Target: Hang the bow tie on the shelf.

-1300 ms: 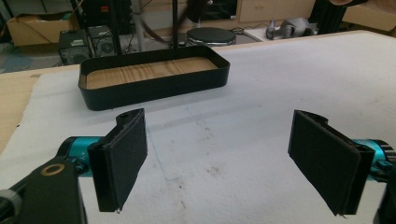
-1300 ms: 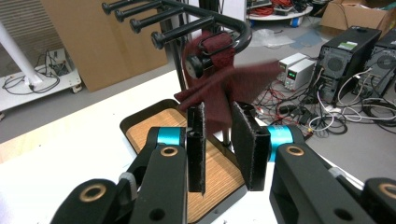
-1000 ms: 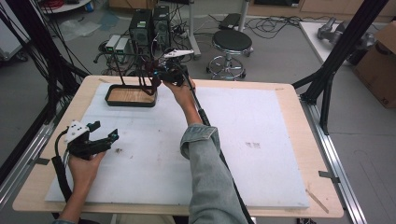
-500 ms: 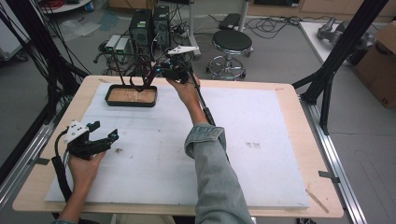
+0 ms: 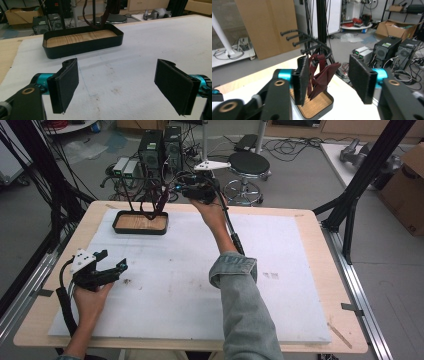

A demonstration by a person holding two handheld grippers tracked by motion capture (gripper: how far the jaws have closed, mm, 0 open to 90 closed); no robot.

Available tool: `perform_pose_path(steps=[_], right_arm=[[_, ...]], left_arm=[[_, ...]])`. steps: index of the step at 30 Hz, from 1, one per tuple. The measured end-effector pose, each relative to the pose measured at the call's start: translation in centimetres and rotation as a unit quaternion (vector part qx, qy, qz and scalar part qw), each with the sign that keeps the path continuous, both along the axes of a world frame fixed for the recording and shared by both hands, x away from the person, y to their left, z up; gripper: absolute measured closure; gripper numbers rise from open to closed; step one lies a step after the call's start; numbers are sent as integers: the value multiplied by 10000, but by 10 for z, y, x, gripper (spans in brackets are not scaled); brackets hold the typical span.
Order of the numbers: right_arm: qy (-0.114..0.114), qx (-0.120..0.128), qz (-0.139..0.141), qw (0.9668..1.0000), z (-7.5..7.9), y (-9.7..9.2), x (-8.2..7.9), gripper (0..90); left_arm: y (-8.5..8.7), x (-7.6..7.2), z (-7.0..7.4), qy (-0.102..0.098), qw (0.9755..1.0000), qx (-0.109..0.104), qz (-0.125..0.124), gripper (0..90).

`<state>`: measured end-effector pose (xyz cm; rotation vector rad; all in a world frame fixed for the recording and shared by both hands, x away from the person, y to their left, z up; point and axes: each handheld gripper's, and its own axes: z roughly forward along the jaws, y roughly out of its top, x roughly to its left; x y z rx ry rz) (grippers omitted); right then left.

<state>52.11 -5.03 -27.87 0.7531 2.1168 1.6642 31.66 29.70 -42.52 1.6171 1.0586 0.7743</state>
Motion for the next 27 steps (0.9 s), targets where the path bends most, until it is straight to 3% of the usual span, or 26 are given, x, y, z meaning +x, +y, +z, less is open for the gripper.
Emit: perform_pose_path(steps=[17,27], right_arm=[[-322,414,-367,9979,19,-65,-24,357],[-622,458,-556,9955,34,-123,-57,309]], left_arm=[[-3,2,0,-29,10000,-3,-10,200],[-3,2,1,-17,10000,19,-21,200]])
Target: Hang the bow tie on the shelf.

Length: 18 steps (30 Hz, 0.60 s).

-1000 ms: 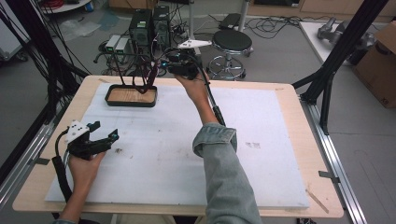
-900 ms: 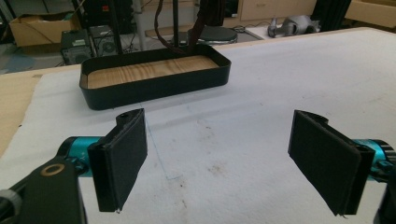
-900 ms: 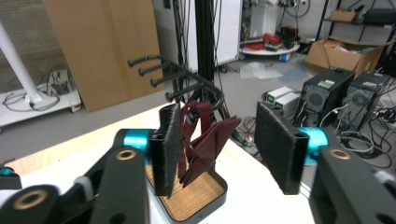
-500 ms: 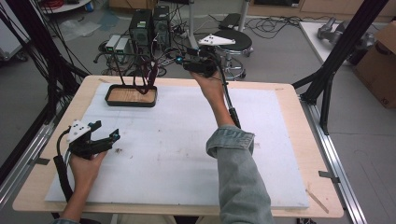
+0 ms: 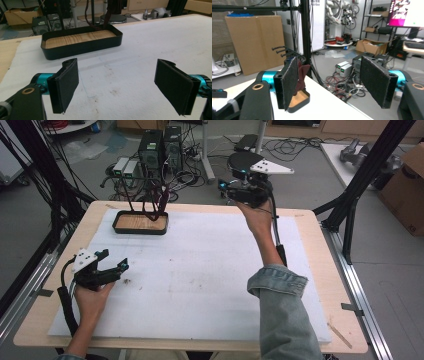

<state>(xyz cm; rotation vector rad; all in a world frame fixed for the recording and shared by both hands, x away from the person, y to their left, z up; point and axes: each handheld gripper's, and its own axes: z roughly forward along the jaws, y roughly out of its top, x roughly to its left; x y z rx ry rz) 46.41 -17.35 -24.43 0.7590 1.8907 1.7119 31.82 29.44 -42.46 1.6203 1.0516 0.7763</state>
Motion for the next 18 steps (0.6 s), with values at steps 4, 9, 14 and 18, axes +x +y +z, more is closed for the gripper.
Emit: perform_pose_path(steps=[4,9,14,18], right_arm=[[-112,7,-79,9999,4,-17,-11,300],[-144,98,-334,9993,2,-42,-28,222],[-192,216,-559,9980,-6,-65,-44,177],[-251,310,-799,9960,-15,-85,-59,119]], left_arm=[[0,0,0,7,10000,6,23,199],[-1,-1,0,11,10000,27,25,200],[0,-1,0,14,10000,30,47,200],[0,-1,0,19,10000,27,61,199]])
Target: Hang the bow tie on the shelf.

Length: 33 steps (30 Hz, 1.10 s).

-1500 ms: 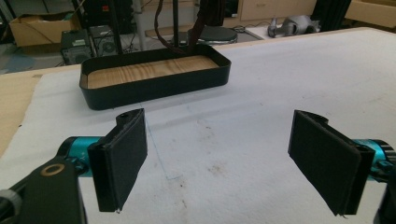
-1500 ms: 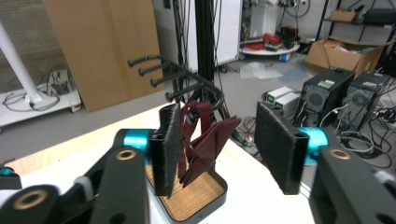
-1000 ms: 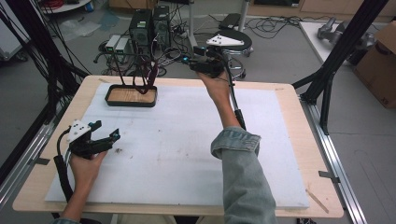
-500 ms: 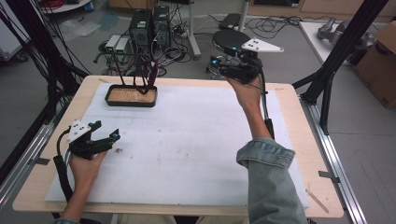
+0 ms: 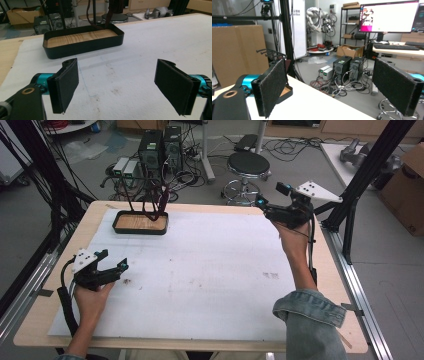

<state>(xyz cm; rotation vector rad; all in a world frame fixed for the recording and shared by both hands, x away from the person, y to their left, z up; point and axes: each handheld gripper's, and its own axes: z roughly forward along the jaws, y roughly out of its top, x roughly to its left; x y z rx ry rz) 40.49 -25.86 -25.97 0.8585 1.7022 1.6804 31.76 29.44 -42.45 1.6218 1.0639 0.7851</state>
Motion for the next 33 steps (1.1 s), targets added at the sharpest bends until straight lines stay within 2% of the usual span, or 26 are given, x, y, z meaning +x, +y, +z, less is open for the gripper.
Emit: perform_pose_path(steps=[5,10,11,14,17,18,23,25,26,28,29,33], right_arm=[[-44,6,-68,10000,-7,-12,-12,116],[-129,-11,-117,9998,-23,-24,-34,114],[-129,-11,-117,9998,-23,-24,-34,114],[-194,19,-203,9996,-38,-31,-49,112],[-233,74,-254,9994,-47,-34,-57,112],[-244,146,-315,9991,-57,-37,-65,112],[-133,256,-422,9987,-82,-43,-80,112],[-12,241,-459,9987,-91,-45,-85,112],[-12,241,-459,9987,-91,-45,-85,112],[90,224,-524,9983,-107,-47,-93,112],[90,224,-524,9983,-107,-47,-93,112],[178,220,-611,9977,-125,-48,-101,111]], left_arm=[[0,0,0,14,10000,21,2,199],[0,-1,0,11,10000,26,9,199],[0,-1,0,9,10000,10,19,199],[0,-2,0,5,10000,20,18,198],[0,-2,1,1,10000,12,33,197],[0,-2,1,3,10000,20,39,197],[0,-3,1,3,10000,38,51,197],[1,-3,1,13,10000,44,65,198],[1,-3,0,21,10000,52,67,198],[1,-3,0,30,10000,54,72,197],[1,-3,0,30,10000,54,72,198],[1,-3,0,37,9999,60,73,197]])
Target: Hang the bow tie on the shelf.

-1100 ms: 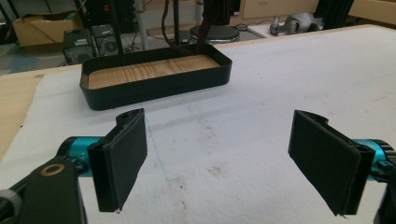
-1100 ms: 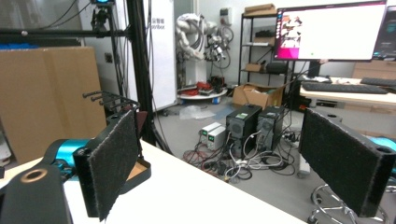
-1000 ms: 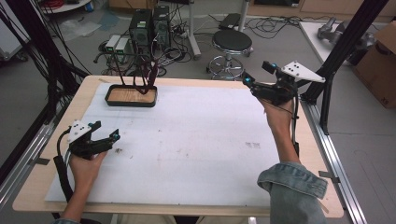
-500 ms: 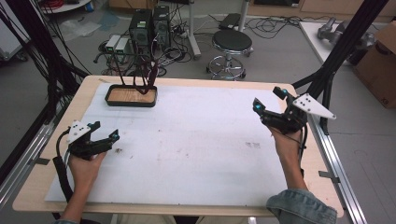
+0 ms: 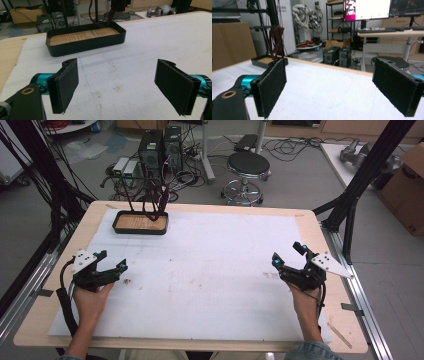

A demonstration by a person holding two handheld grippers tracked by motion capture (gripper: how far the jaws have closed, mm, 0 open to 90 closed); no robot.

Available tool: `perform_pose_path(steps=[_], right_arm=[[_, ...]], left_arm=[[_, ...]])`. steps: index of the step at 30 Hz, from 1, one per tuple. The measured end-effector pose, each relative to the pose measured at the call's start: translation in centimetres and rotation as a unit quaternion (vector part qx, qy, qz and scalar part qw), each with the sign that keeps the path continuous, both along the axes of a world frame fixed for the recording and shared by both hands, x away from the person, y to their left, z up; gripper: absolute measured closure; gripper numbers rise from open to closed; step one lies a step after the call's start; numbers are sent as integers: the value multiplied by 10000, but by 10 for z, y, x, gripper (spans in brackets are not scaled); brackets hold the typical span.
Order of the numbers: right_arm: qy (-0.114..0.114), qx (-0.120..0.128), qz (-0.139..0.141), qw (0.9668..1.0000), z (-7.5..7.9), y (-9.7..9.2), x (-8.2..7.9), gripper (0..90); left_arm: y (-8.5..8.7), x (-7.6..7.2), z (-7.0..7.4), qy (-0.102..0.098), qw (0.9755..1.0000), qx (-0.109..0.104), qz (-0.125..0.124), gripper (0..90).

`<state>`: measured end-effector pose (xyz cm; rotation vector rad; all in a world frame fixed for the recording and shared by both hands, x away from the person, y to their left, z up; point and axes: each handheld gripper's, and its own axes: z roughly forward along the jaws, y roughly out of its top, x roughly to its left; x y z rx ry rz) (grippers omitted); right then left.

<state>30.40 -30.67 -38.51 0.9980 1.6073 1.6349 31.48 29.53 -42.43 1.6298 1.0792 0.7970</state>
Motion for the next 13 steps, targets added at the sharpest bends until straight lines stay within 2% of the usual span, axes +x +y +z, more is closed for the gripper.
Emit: perform_pose_path(steps=[1,6,13], right_arm=[[75,-33,-1,10000,-9,1,-3,111],[228,-191,2,9996,-27,3,-8,112],[203,-181,31,9996,-30,4,-12,112]], left_arm=[[0,0,0,9,10000,6,5,197],[0,0,0,30,10000,5,14,197],[1,1,-1,90,9999,29,36,197]])
